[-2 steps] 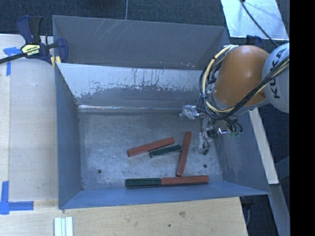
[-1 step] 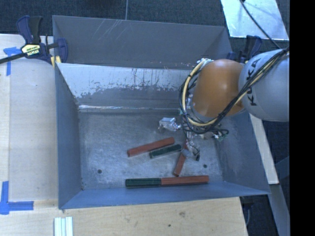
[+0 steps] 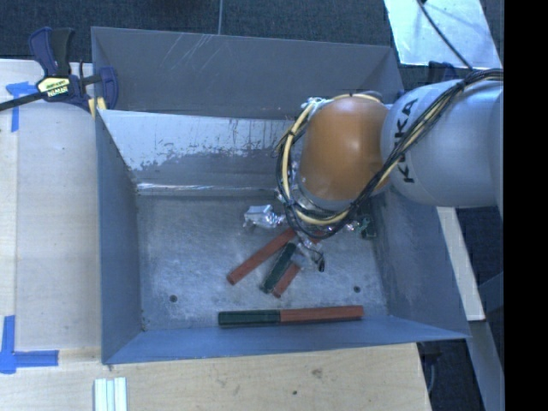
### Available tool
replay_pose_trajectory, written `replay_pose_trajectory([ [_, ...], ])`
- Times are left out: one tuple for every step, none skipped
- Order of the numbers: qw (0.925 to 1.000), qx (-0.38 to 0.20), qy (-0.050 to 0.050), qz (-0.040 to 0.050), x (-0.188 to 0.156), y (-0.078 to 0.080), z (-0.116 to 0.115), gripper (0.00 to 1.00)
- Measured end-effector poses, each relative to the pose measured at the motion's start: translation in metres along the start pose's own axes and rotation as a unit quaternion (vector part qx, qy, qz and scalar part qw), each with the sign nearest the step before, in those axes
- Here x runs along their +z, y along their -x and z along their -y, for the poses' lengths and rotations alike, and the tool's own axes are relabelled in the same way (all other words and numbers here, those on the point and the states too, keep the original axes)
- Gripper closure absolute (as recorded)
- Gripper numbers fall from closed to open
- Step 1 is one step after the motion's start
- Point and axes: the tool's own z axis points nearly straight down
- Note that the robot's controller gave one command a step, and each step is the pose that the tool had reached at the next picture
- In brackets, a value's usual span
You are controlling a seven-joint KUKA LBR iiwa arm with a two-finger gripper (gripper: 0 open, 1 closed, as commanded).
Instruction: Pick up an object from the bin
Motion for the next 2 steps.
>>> replay_pose_trajectory([
  [1.0000,0.002,0.001,-0.0035,-0.003,-0.002,0.001,1.00],
  [0.9987,-0.051,-0.002,0.0018,-0.146,-0.018,0.044,1.00],
])
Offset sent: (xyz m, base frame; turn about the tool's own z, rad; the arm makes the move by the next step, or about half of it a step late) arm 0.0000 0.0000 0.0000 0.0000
